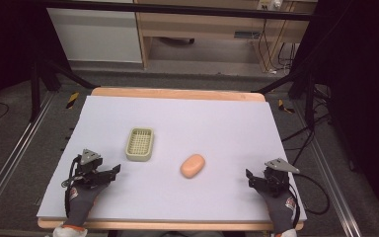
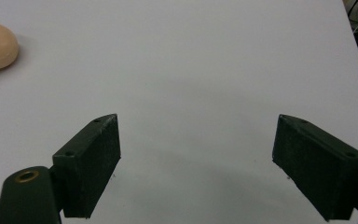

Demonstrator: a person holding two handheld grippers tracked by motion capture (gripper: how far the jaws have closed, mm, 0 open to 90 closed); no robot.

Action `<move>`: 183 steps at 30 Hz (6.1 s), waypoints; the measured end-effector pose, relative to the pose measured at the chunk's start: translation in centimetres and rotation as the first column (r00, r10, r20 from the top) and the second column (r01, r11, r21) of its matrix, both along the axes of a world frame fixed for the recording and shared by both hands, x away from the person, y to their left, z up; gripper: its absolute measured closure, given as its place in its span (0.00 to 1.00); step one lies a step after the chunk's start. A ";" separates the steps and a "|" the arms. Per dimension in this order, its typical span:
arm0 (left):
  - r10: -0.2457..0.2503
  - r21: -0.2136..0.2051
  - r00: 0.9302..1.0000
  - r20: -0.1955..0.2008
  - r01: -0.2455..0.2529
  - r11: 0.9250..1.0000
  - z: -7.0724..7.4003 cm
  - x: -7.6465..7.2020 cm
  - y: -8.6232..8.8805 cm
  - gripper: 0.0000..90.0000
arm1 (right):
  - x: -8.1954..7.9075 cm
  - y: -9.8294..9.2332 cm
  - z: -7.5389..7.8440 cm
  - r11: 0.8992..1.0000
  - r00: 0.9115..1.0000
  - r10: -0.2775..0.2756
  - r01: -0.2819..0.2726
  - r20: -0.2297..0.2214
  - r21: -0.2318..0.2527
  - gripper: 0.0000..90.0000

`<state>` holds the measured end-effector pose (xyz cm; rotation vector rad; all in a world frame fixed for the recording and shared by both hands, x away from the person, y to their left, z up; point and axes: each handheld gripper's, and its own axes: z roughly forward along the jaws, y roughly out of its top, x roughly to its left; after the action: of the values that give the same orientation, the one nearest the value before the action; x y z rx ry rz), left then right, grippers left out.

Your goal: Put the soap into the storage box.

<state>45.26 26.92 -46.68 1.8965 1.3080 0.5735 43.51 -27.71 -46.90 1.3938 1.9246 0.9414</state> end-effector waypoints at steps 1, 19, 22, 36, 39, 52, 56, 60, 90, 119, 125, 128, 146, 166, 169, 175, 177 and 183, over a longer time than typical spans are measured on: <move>-0.006 0.001 1.000 -0.002 0.006 1.000 0.1 0.0 -0.2 0.27 | 0.0 0.0 0.0 1.000 1.000 -0.005 0.005 -0.006 0.003 0.17; -0.087 -0.058 0.996 0.020 0.088 0.994 1.0 -0.7 -2.9 0.27 | -0.3 -0.1 -0.2 0.999 1.000 -0.028 0.028 -0.012 0.024 0.13; -0.101 -0.056 0.995 0.026 0.102 0.993 1.3 -0.7 -3.4 0.27 | -0.4 0.1 -0.1 0.999 1.000 -0.022 0.022 -0.008 0.034 0.13; -0.161 -0.047 0.987 0.023 0.162 0.986 1.8 -1.0 -5.8 0.27 | -0.4 0.2 -0.2 1.000 1.000 -0.013 0.013 -0.014 0.025 0.13; -0.170 -0.042 0.985 0.026 0.171 0.984 1.9 -0.9 -6.2 0.27 | -0.4 0.2 -0.2 1.000 1.000 -0.010 0.010 -0.018 0.026 0.13; -0.195 -0.014 0.980 0.037 0.196 0.981 3.2 0.0 -6.9 0.26 | -0.1 0.6 -0.4 1.000 0.999 -0.013 0.013 -0.031 0.011 0.13; -0.207 -0.017 0.978 0.038 0.208 0.978 3.6 0.4 -7.4 0.26 | -0.1 0.7 -0.4 1.000 0.999 -0.023 0.023 -0.032 0.006 0.11; -0.220 -0.023 0.975 0.039 0.221 0.975 3.9 0.7 -8.0 0.26 | -0.2 0.7 -0.3 1.000 0.999 -0.024 0.024 -0.022 0.014 0.11; -0.302 -0.004 0.953 0.027 0.302 0.953 4.4 1.9 -12.8 0.26 | -0.2 1.1 -0.2 1.000 1.000 -0.010 0.010 -0.024 0.010 0.12; -0.383 0.045 0.924 -0.003 0.383 0.923 5.1 2.4 -17.0 0.26 | -0.1 1.1 -0.1 1.000 1.000 -0.009 0.009 -0.016 0.001 0.12; -0.396 0.049 0.918 -0.015 0.397 0.917 4.9 2.6 -18.0 0.26 | -0.1 1.1 -0.1 1.000 1.000 -0.011 0.011 -0.017 0.002 0.12; -0.400 0.050 0.916 -0.019 0.400 0.915 4.8 2.6 -18.3 0.26 | -0.1 1.1 0.0 1.000 1.000 -0.010 0.011 -0.016 0.004 0.12; -0.424 0.069 0.904 -0.045 0.426 0.902 4.5 3.3 -20.4 0.25 | -0.1 1.2 0.0 1.000 1.000 -0.012 0.012 -0.017 0.005 0.12; -0.437 0.090 0.897 -0.060 0.441 0.893 3.3 3.8 -22.2 0.26 | -0.1 1.2 0.0 1.000 1.000 -0.011 0.011 -0.015 0.003 0.12; -0.441 0.092 0.895 -0.061 0.445 0.891 3.1 3.8 -22.4 0.26 | -0.1 1.2 0.0 1.000 1.000 -0.013 0.013 -0.019 0.010 0.12; -0.452 0.109 0.890 -0.070 0.457 0.883 2.7 3.7 -22.9 0.26 | -0.1 1.2 0.0 1.000 1.000 -0.007 0.007 -0.017 0.007 0.12; -0.455 0.109 0.888 -0.068 0.460 0.881 2.6 3.8 -23.1 0.26 | -0.1 1.2 0.0 1.000 1.000 -0.007 0.007 -0.017 0.006 0.12; -0.457 0.120 0.886 -0.083 0.464 0.878 2.2 3.9 -23.5 0.26 | -0.1 1.2 0.0 1.000 1.000 -0.007 0.007 -0.016 0.004 0.12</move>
<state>49.16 3.38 -44.50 2.2524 0.8101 0.3720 43.39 -26.48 -46.91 1.4138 1.9298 0.9342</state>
